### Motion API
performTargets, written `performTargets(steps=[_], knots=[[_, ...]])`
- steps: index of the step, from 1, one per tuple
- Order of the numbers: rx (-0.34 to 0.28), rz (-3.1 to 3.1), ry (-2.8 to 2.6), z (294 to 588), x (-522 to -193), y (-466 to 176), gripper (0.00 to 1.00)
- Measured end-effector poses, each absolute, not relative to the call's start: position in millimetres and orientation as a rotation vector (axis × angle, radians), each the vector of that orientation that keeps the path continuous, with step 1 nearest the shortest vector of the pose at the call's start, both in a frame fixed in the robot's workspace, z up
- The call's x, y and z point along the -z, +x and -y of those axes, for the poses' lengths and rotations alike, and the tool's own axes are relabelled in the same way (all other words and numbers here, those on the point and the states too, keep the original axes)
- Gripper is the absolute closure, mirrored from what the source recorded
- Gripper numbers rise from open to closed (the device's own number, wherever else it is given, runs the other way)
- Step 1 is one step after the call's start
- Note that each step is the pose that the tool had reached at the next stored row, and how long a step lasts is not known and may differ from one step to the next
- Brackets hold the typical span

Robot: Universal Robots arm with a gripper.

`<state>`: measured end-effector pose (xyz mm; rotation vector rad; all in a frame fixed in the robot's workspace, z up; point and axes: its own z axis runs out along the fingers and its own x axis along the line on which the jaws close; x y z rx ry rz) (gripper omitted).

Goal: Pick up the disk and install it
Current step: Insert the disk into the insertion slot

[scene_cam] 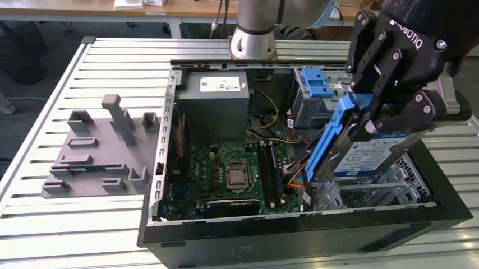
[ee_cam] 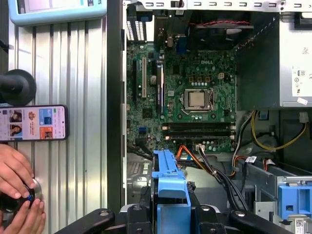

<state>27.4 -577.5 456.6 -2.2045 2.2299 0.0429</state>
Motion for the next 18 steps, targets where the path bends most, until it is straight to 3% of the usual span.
performTargets(steps=[18], knots=[[-0.044,-2.23,-2.205,576.9,-449.9,69.1,0.64]])
